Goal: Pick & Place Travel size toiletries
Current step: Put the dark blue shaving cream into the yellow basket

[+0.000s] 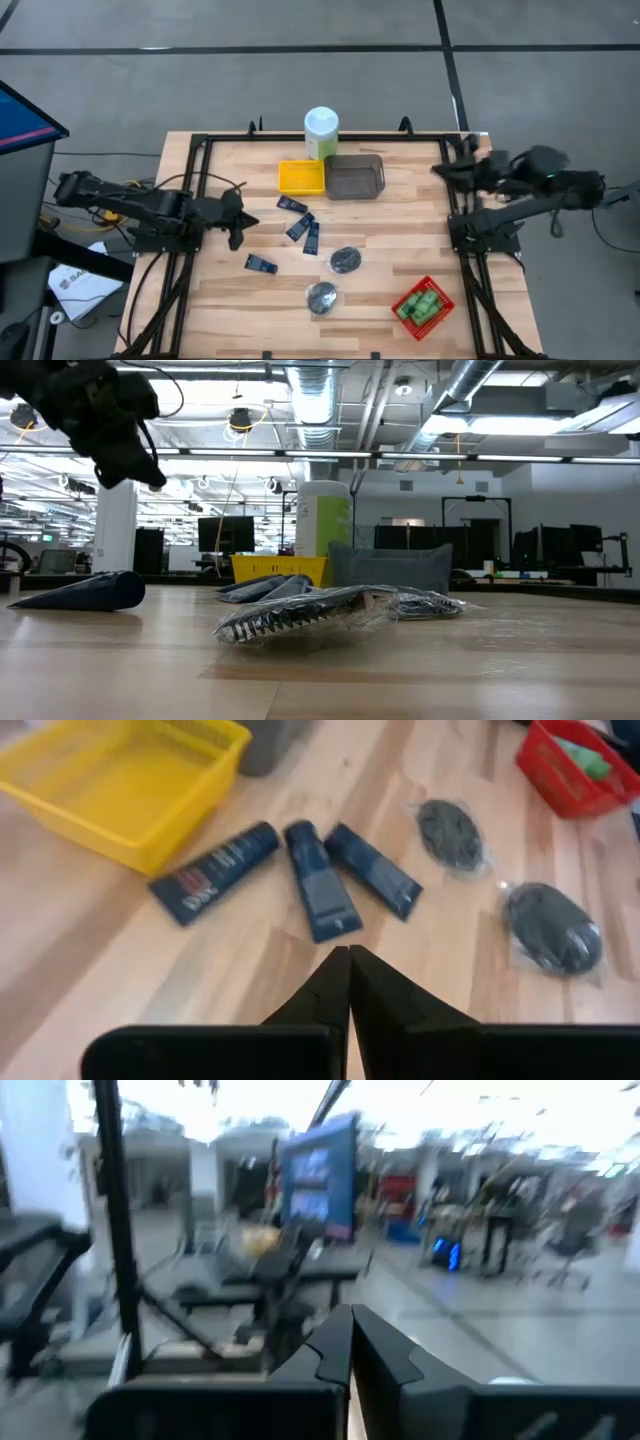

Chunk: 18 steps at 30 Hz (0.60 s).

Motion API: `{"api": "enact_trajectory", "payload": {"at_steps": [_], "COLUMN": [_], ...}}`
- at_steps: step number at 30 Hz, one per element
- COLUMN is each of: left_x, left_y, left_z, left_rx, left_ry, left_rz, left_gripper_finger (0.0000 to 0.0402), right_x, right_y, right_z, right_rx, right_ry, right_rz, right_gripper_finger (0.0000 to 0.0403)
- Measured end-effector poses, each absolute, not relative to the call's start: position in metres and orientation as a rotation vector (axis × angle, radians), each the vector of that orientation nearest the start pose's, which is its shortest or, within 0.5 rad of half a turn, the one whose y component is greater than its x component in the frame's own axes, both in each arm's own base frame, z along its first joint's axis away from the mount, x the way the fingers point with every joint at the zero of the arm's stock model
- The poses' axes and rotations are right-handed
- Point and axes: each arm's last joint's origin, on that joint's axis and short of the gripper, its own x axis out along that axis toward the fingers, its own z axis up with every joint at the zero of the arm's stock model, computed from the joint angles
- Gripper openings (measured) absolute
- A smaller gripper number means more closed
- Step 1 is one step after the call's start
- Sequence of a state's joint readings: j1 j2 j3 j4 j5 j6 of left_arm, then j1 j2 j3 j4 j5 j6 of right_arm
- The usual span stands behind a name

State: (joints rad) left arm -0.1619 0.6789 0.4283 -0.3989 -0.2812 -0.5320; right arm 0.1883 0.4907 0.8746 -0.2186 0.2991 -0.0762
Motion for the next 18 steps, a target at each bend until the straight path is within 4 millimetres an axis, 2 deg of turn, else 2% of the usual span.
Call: {"api": "enact_trajectory", "payload": {"at_steps": [4, 9, 14, 18], "left_x": [0.148, 0.158, 0.171, 0.181], "left_y": [-0.018, -0.024, -0.034, -0.043], "left_z": [0.198, 0.184, 0.173, 0.164], "left_rx": [-0.383, -0.279, -0.18, -0.185], "left_ry": [0.619, 0.7, 0.753, 0.776], "left_rz": [0.219, 0.092, -0.082, -0.171], "left_gripper_finger": [0.0015, 0.0054, 0.0126, 0.0202], "right_x": [0.059, 0.048, 0.041, 0.032], "right_y": [-0.001, -0.003, -0.003, -0.005], "right_z": [0.383, 0.361, 0.343, 0.332], "right_rx": [0.006, 0.036, 0.046, 0.078], "right_ry": [-0.259, -0.28, -0.345, -0.384], "right_rz": [-0.169, -0.172, -0.172, -0.175], "right_gripper_finger": [0.0001, 0.0001, 0.0001, 0.0001]}}
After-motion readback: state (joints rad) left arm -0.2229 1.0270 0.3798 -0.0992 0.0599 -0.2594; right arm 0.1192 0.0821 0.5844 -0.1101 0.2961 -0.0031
